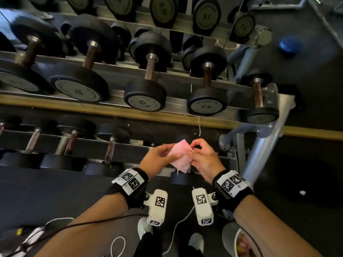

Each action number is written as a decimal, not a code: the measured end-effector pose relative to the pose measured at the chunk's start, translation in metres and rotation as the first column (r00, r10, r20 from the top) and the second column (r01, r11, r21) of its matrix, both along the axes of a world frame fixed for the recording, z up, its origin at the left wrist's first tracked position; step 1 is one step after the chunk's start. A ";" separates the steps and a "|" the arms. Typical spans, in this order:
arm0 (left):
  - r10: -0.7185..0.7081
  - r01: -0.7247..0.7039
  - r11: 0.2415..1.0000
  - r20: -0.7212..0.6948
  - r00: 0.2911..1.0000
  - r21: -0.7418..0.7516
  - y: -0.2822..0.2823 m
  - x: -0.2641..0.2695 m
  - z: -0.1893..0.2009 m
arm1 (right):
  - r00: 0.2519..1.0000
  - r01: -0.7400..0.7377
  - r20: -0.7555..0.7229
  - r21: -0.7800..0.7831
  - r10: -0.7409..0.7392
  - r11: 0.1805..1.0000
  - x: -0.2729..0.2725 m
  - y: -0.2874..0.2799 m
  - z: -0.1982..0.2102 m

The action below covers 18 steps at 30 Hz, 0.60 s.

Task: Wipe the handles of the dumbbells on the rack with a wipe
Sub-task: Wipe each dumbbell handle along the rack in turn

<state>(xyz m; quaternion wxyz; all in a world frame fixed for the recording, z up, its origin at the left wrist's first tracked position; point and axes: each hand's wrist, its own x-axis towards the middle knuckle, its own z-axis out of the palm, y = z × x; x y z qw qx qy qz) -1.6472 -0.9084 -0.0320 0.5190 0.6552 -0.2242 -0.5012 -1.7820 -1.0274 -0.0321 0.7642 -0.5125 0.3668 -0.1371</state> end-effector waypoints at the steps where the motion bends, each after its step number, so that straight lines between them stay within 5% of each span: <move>1: 0.005 -0.005 1.000 -0.013 1.000 0.013 -0.002 -0.003 -0.008 | 1.000 -0.003 -0.022 -0.027 0.002 1.000 -0.005 -0.002 -0.008; 6: -0.090 0.090 0.996 -0.056 0.994 -0.005 -0.011 -0.023 -0.057 | 0.973 -0.180 -0.201 -0.330 0.118 0.927 -0.035 -0.029 -0.050; 12: -0.082 0.076 0.993 0.064 0.995 0.085 -0.031 -0.052 -0.134 | 0.884 -0.399 -0.319 -0.134 0.342 0.907 -0.059 -0.059 -0.119; 18: 0.021 -0.042 0.993 0.187 0.982 0.110 -0.056 -0.048 -0.235 | 0.889 -0.345 -0.389 -0.228 0.240 0.910 -0.066 -0.092 -0.208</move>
